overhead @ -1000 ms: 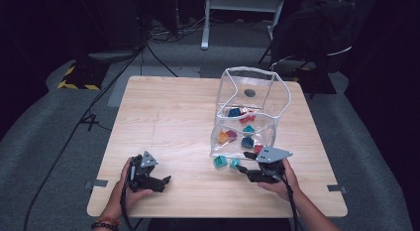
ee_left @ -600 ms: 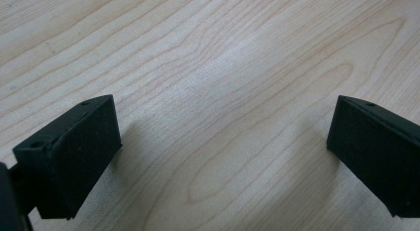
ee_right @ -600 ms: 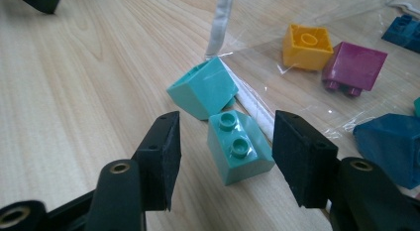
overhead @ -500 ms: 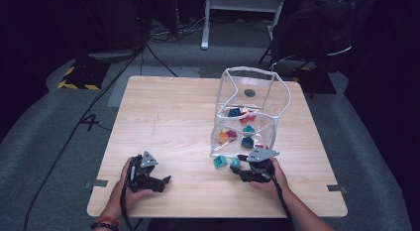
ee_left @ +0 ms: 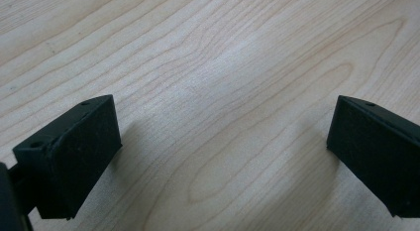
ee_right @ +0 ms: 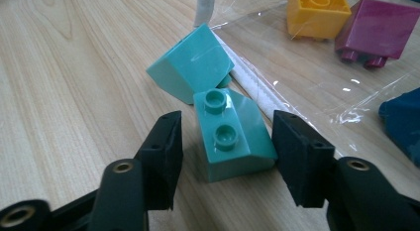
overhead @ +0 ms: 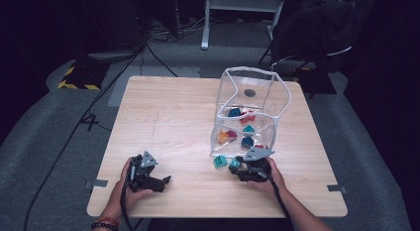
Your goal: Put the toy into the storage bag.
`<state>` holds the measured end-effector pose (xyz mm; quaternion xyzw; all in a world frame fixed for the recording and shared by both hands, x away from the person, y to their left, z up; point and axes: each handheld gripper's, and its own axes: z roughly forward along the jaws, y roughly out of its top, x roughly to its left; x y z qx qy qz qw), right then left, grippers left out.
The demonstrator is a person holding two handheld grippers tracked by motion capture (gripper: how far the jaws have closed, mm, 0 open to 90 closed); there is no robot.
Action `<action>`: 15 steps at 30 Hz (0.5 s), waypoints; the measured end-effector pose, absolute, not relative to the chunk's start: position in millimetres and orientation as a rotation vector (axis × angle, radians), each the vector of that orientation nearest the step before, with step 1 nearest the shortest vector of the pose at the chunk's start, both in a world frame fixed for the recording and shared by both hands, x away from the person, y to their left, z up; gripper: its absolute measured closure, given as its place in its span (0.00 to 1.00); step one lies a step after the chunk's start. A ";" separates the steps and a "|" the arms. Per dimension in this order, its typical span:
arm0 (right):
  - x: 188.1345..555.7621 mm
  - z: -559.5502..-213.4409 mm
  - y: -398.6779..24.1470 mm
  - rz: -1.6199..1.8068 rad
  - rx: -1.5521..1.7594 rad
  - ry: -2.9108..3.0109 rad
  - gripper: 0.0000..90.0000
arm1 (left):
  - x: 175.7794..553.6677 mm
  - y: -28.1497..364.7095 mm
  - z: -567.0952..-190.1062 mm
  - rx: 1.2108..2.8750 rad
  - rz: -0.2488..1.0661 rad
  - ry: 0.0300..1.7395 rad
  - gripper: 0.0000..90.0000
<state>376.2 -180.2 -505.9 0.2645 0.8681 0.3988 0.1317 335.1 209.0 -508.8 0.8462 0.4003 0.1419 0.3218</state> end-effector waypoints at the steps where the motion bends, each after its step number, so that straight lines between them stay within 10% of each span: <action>1: 375.8 -505.9 -180.4 1.161 0.766 2.521 0.61 | 335.0 209.0 -508.8 2.222 0.373 1.051 0.01; 15: 371.3 -504.5 -182.3 1.155 0.727 2.530 0.66 | 335.0 208.9 -508.8 2.222 0.373 1.052 0.01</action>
